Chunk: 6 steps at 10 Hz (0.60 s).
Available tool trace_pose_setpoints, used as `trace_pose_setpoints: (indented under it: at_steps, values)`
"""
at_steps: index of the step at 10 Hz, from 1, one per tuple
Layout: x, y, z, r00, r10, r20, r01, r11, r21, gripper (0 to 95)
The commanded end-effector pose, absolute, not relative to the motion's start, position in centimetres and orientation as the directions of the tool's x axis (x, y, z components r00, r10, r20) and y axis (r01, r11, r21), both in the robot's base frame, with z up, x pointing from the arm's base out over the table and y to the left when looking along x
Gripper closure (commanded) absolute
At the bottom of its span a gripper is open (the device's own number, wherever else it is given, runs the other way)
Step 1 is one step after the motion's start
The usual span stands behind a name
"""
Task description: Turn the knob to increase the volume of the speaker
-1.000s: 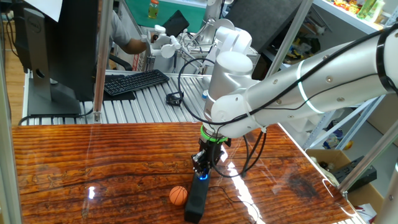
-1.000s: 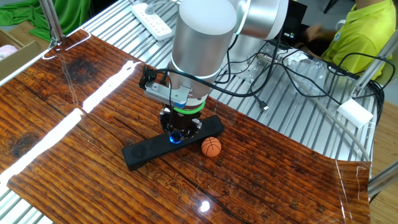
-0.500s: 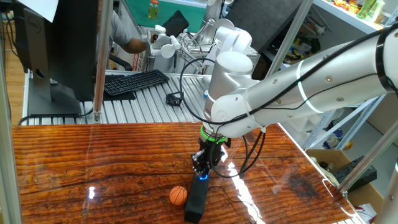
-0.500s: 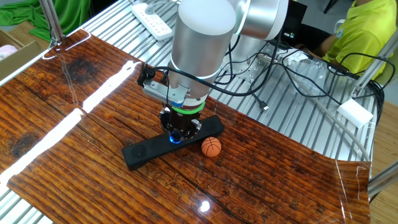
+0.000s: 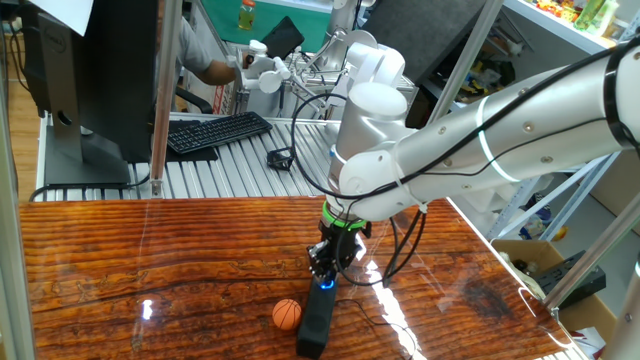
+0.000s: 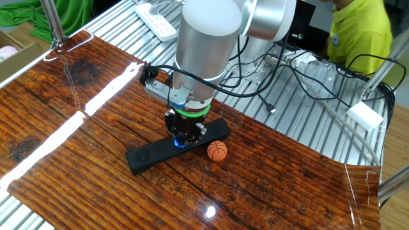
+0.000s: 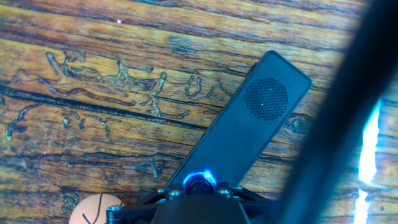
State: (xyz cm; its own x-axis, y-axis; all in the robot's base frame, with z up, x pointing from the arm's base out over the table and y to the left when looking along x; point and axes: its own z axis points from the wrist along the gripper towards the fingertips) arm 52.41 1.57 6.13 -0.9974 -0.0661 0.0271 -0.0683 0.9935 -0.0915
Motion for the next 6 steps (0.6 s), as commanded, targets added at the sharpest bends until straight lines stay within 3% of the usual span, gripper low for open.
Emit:
trace_pose_setpoints:
  at_steps: [1,6]
  values:
    - [52.49,1.56,6.08,-0.999,-0.046,0.024,-0.048,0.995,-0.088,95.0]
    - [52.49,1.56,6.08,-0.999,0.026,0.022,0.024,0.996,-0.087,95.0]
